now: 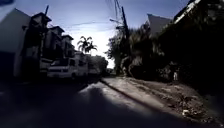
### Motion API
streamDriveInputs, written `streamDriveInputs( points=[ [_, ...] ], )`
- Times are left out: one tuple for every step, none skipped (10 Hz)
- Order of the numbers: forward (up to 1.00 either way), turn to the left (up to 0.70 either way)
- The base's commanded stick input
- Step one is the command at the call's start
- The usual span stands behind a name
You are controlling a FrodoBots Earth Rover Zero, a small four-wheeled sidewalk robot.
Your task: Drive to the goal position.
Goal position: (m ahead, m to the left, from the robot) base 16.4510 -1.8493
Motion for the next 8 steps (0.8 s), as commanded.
streamDriveInputs(
  points=[
    [0.7, 0.0],
    [0.7, -0.05],
    [0.7, -0.35],
    [0.7, -0.35],
    [0.7, -0.11],
    [0.7, 0.0],
    [0.7, 0.0],
    [0.7, 0.0]
  ],
)
